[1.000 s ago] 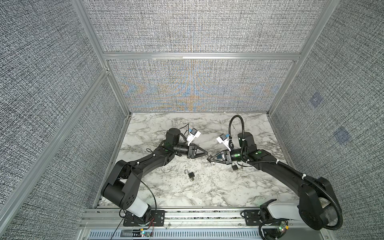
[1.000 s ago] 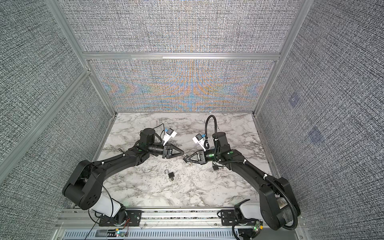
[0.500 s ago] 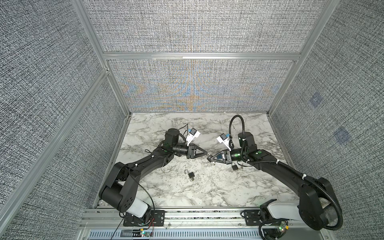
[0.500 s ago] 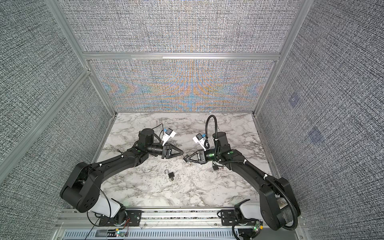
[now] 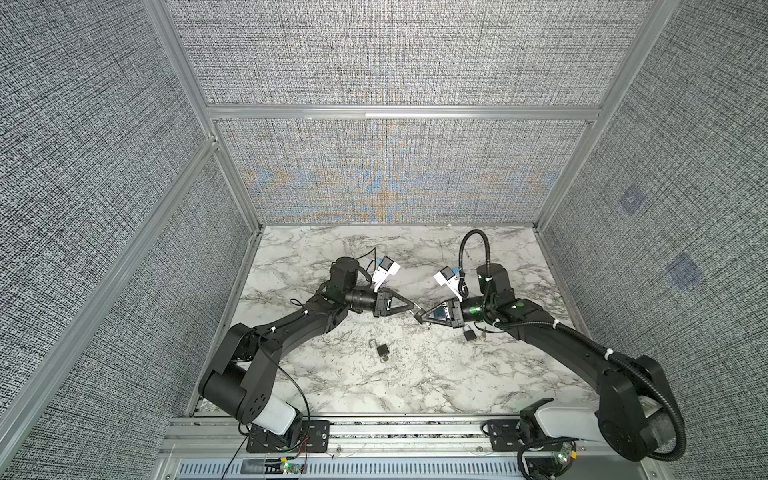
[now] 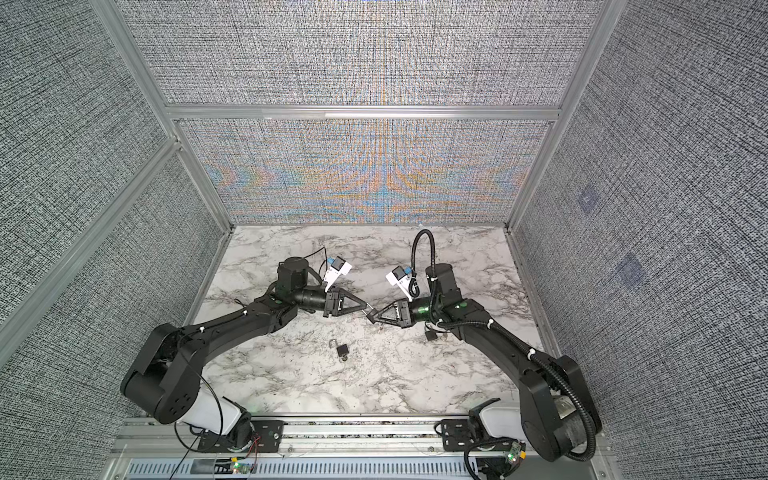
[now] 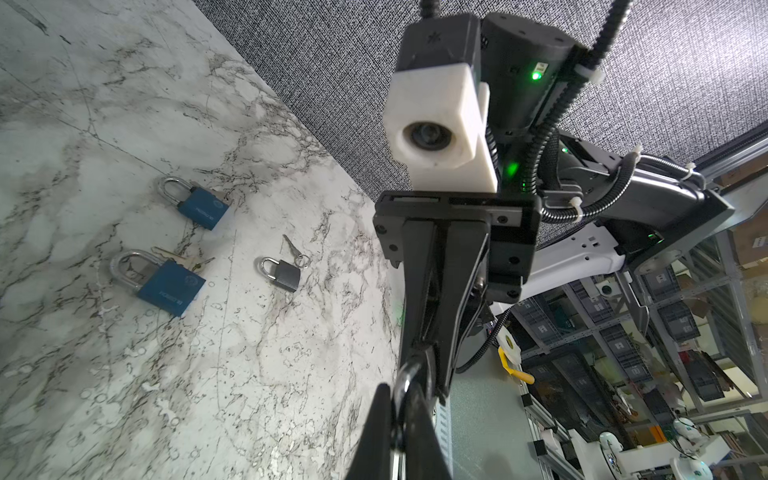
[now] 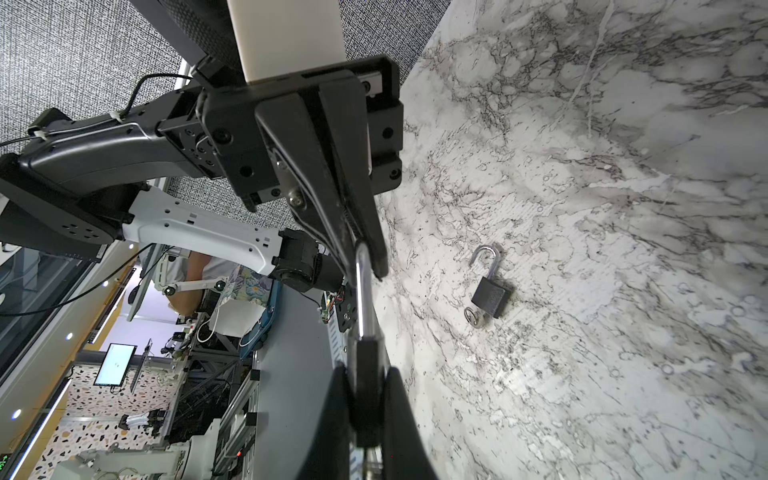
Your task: Lock with the key
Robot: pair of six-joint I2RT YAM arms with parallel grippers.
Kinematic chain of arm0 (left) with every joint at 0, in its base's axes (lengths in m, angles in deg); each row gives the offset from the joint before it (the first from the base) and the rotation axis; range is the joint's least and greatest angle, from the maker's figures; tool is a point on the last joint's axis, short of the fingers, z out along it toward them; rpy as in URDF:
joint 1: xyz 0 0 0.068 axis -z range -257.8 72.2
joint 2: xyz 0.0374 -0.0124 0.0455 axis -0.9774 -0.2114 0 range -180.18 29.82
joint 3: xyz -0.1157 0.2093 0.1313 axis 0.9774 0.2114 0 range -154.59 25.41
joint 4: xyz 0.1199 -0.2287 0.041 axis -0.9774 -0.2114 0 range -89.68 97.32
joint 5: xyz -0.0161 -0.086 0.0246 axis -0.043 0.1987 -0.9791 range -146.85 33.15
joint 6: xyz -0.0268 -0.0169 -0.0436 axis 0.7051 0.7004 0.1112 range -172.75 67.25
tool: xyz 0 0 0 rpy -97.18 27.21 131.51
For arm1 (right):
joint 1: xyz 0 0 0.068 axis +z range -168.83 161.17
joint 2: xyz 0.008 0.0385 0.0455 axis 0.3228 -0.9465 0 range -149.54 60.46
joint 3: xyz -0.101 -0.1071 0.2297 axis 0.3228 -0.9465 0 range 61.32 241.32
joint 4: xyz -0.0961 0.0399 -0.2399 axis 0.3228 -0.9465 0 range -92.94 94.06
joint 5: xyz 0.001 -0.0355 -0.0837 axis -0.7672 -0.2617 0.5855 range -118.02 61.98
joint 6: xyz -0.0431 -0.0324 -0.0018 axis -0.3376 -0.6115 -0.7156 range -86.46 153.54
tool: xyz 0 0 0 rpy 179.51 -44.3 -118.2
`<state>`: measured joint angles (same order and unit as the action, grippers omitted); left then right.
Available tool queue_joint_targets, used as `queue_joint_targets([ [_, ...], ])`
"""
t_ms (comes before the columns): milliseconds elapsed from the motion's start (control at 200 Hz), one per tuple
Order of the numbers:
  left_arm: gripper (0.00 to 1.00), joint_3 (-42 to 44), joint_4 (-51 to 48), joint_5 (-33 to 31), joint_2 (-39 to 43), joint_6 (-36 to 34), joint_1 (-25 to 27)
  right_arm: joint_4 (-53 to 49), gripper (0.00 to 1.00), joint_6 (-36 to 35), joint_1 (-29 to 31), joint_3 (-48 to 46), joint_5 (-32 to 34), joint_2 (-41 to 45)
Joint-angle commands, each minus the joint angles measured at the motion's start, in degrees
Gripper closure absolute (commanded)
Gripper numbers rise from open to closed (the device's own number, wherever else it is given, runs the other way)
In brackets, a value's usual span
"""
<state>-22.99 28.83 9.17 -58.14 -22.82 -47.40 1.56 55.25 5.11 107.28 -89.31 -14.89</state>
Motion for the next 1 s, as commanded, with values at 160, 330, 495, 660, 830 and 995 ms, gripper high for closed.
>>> queue_joint_targets([
  [160,1.0,0.2,0.5,-0.4,0.1,-0.4,0.1,6.0,1.0,4.3,0.1,-0.7,-0.7,0.5],
  [330,1.0,0.7,0.8,-0.3,0.5,0.2,0.3,8.4,1.0,6.0,0.1,-1.2,-0.3,0.3],
  [495,1.0,1.5,2.7,-0.3,0.7,1.9,0.9,11.6,1.0,8.1,0.1,-1.9,0.1,0.1],
  [660,1.0,2.3,3.8,-0.5,0.7,2.6,1.6,16.0,1.0,11.3,0.1,-2.8,-0.1,-0.1],
  [830,1.0,2.4,3.6,-0.8,0.6,2.3,1.7,17.3,1.0,12.3,0.0,-2.9,-0.7,-0.2],
  [995,1.0,2.5,3.8,-0.8,0.4,2.5,1.8,17.2,1.0,12.3,0.1,-3.0,0.7,0.4],
])
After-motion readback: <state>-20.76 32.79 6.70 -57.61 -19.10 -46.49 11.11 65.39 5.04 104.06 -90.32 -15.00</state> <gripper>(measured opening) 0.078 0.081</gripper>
